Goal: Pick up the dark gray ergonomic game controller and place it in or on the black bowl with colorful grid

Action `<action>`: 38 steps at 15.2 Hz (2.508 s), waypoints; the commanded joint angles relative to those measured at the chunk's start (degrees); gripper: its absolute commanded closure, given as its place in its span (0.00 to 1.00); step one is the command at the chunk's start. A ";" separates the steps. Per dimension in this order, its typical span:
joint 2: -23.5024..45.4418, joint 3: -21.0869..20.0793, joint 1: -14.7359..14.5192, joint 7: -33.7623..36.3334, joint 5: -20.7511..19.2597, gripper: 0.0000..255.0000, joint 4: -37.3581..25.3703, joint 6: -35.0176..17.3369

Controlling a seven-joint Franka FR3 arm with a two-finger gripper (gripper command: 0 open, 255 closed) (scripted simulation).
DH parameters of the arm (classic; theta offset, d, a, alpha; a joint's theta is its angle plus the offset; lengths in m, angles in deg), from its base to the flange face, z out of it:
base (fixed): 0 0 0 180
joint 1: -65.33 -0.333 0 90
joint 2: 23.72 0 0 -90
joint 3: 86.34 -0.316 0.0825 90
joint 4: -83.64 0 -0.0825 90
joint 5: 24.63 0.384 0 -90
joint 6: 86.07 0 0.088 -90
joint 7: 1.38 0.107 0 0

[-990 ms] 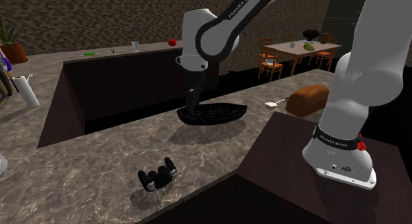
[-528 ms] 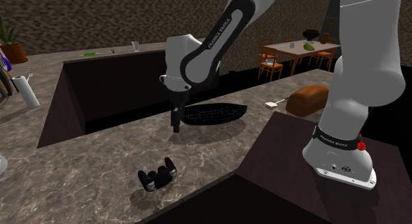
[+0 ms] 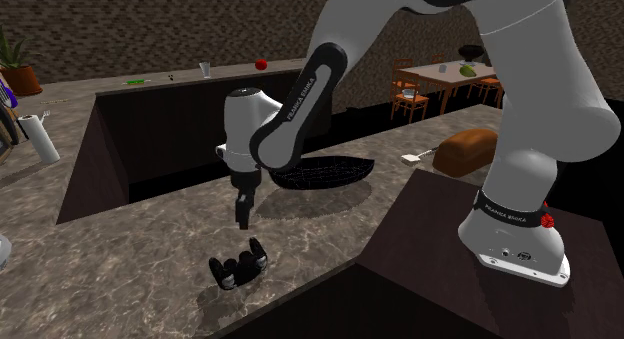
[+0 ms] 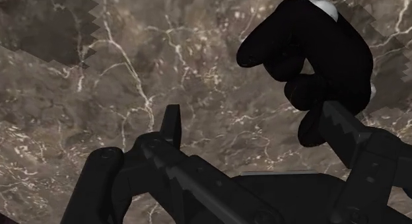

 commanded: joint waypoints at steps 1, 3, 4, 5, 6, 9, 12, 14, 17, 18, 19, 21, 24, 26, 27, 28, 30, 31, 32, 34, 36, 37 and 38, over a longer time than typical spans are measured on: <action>3.11 0.39 -0.91 0.02 -0.77 0.00 -3.27 -0.07; 4.57 0.67 -1.18 0.17 -1.00 0.00 -3.90 -0.89; 5.31 0.81 -1.32 0.25 -1.11 0.00 -4.24 -1.30; 6.05 0.95 -1.45 0.32 -1.21 0.00 -4.59 -1.69; 6.79 1.09 -1.58 0.39 -1.31 0.00 -4.96 -2.07; 8.72 1.43 -1.92 0.56 -1.55 0.00 -5.94 -3.03; 8.72 1.43 -1.92 0.56 -1.55 0.00 -5.95 -3.03; 8.72 1.43 -1.92 0.56 -1.55 0.00 -5.95 -3.03; 8.72 1.43 -1.91 0.55 -1.55 1.00 -5.95 -3.02; 8.72 1.43 -1.91 0.55 -1.55 1.00 -5.95 -3.02; 8.72 1.43 -1.91 0.55 -1.55 1.00 -5.95 -3.02; 8.72 1.43 -1.91 0.55 -1.55 1.00 -5.95 -3.02; 8.72 1.43 -1.91 0.55 -1.55 1.00 -5.95 -3.02; 8.72 1.43 -1.91 0.55 -1.55 1.00 -5.95 -3.02; 8.72 1.43 -1.91 0.55 -1.55 0.00 -5.95 -3.02; 9.02 2.07 -3.85 1.97 -2.22 0.00 -6.72 -2.59; 9.77 3.30 -7.65 4.69 -3.52 0.00 -8.47 -1.56; 10.23 3.87 -9.50 6.01 -4.16 0.00 -9.45 -0.97; 10.73 4.42 -11.32 7.28 -4.76 0.00 -10.50 -0.33; 11.91 5.45 -14.85 9.69 -5.90 0.00 -12.81 1.09; 12.86 6.06 -17.19 11.31 -6.70 0.00 -14.61 2.22; 13.60 6.15 -17.23 11.34 -6.76 0.00 -15.03 1.89; 14.34 6.24 -17.26 11.37 -6.81 0.00 -15.46 1.58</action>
